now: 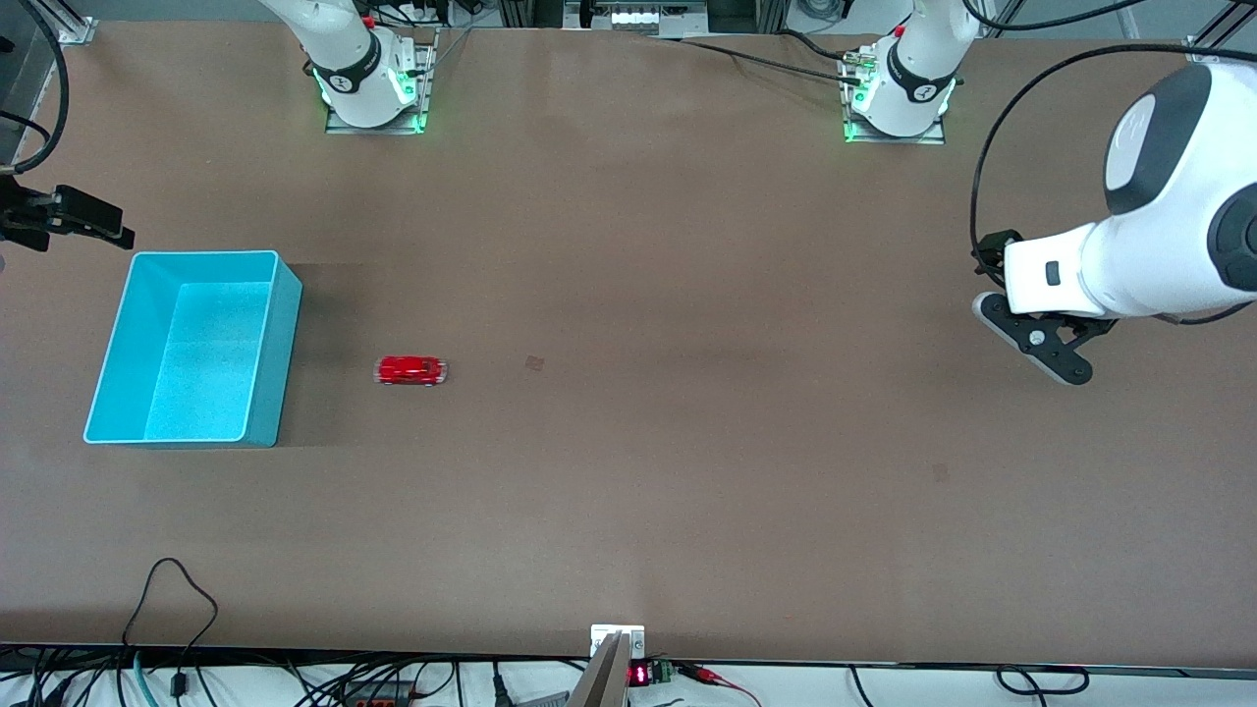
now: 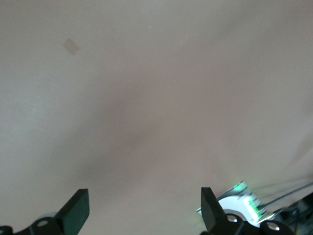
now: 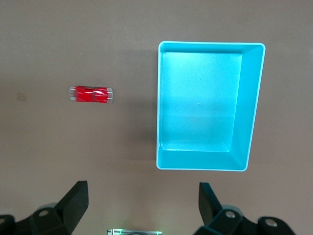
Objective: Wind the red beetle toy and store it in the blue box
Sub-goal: 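Lift the left gripper away as the car rolls toward the box, then retract the left gripper while the right gripper reaches the car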
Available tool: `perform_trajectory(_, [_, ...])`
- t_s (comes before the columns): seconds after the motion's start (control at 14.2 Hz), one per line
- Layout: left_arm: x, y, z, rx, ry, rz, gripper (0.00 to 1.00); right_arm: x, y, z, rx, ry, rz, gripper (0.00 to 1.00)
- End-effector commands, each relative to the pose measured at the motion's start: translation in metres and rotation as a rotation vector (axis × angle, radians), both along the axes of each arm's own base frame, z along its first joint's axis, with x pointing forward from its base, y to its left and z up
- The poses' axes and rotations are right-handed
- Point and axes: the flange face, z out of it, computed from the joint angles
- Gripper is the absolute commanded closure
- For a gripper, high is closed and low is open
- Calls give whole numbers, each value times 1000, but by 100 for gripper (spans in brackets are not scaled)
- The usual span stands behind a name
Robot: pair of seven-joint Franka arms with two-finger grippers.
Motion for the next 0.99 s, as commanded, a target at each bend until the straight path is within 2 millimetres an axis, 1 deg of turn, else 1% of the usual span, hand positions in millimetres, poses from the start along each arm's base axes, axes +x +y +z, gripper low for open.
perform_trajectory(0.0, [4,-3,28,22,-45,112,0,-2,2,2,10,1,-5,0])
perform_trajectory(0.21, [-3,-3,47,50,-35,201,0,-1,3,2,9,-7,-5,0])
perform_trajectory(0.28, [-5,-4,54,45,-38,206,0,-1,2,2,9,-7,-7,0])
perform_trajectory(0.42, [-16,-11,71,-9,-66,218,0,-1,1,3,9,-10,-8,0])
perform_trajectory(0.49, [-22,-11,73,10,-85,226,0,0,-2,2,11,-12,-13,0])
perform_trajectory(0.63, [-33,3,72,28,-162,273,0,4,0,-5,24,-1,-7,0])
perform_trajectory(0.71, [-38,17,71,14,-204,335,0,4,2,-5,22,-1,-4,0])
perform_trajectory(0.85, [-50,36,68,-26,-266,525,0,7,9,-8,23,-5,5,0])
perform_trajectory(0.92, [-57,39,67,-20,-295,608,0,11,15,-18,23,12,14,0])
